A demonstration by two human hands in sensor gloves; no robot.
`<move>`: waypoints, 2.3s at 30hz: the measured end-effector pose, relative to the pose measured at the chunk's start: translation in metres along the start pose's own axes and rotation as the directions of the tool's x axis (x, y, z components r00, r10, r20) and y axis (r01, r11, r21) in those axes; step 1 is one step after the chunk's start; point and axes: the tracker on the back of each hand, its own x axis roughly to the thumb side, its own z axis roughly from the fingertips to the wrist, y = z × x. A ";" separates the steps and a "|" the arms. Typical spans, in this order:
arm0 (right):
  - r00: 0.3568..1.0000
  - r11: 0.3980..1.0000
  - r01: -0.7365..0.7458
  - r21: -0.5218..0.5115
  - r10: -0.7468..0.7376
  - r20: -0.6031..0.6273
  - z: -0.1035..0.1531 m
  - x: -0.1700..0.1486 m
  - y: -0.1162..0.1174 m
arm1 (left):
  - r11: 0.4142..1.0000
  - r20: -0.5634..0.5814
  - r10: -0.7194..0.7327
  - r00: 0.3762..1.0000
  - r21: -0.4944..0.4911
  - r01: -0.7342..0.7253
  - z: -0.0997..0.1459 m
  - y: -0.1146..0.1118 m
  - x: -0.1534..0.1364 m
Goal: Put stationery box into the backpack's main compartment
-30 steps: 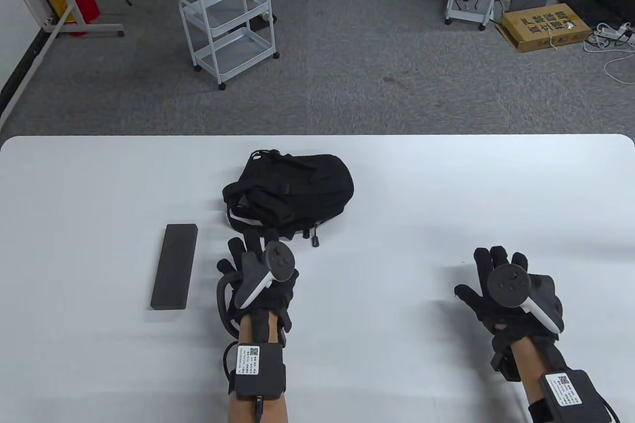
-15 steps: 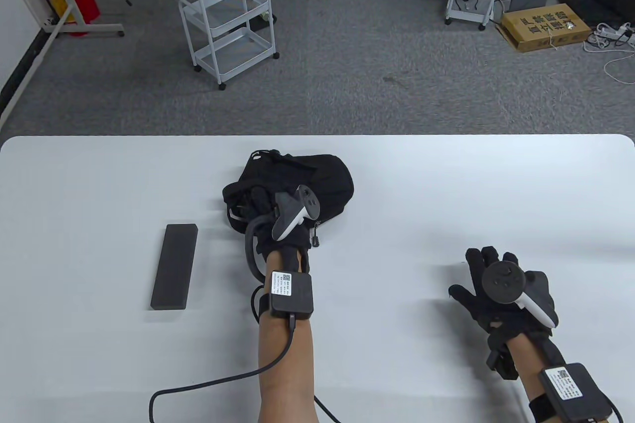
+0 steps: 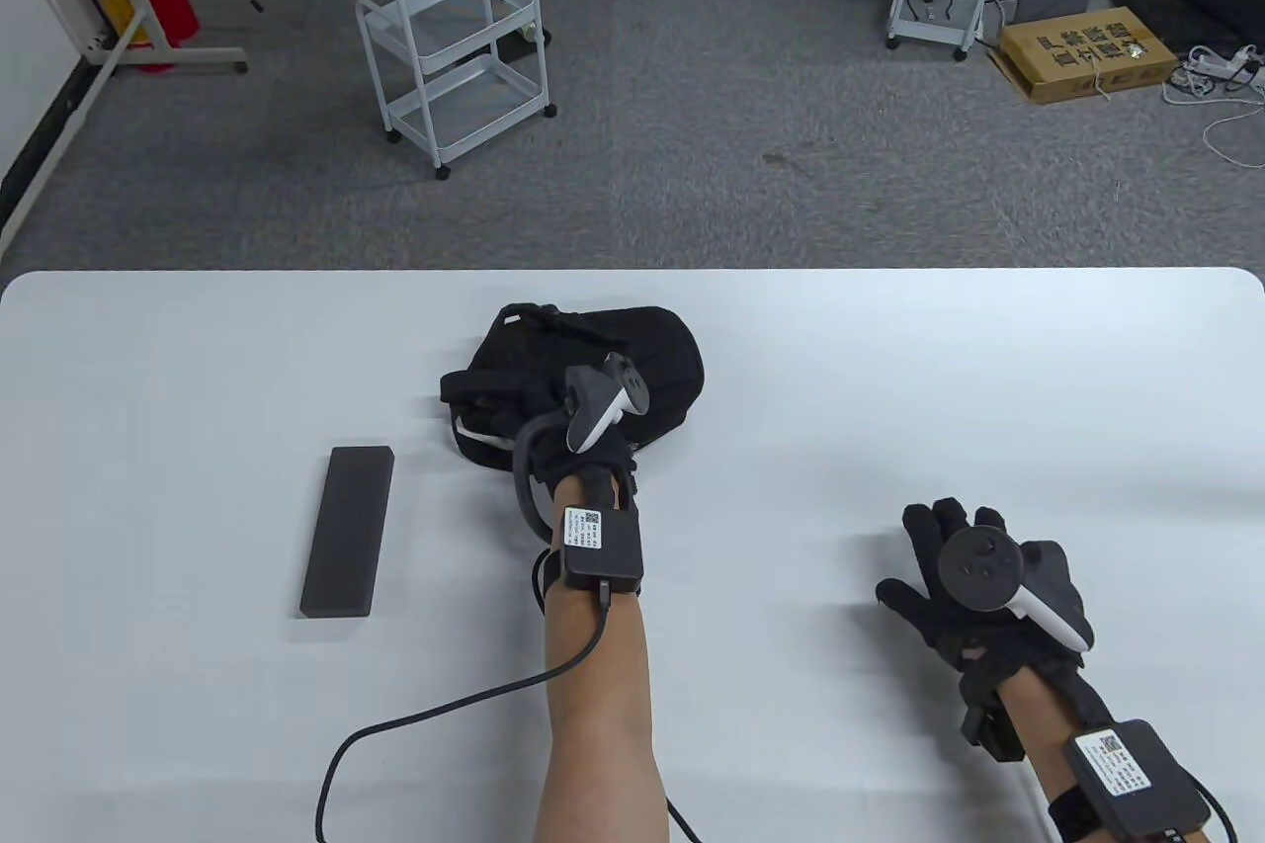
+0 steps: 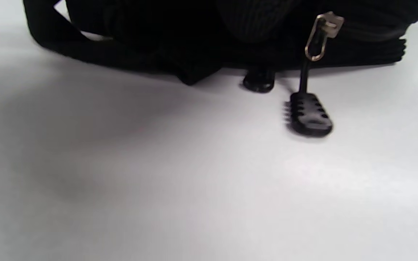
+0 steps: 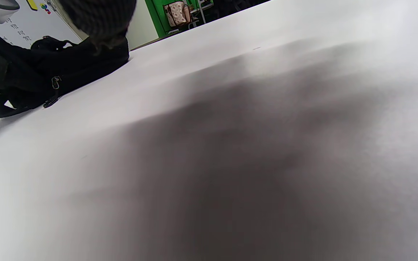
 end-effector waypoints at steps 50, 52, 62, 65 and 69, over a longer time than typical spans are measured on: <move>0.989 0.994 -0.052 -0.091 0.064 0.131 0.020 0.034 -0.001 | 0.586 0.624 0.566 0.539 0.155 -0.795 0.186 0.011 -0.070; 0.986 0.994 -0.065 -0.089 0.078 0.146 0.022 0.038 0.001 | 0.583 0.633 0.574 0.520 0.130 -0.802 0.183 0.000 -0.066; 0.950 0.976 -0.067 -0.209 0.127 0.286 0.042 0.080 0.000 | 0.645 0.660 0.546 0.516 0.061 -0.762 0.182 -0.026 -0.048; 0.929 0.962 -0.031 -0.271 0.128 0.346 0.052 0.097 -0.003 | 0.635 0.664 0.564 0.490 0.031 -0.772 0.183 -0.028 -0.044; 0.894 0.949 -0.025 -0.314 0.162 0.418 0.061 0.114 -0.002 | 0.640 0.686 0.575 0.446 -0.038 -0.767 0.187 -0.033 -0.034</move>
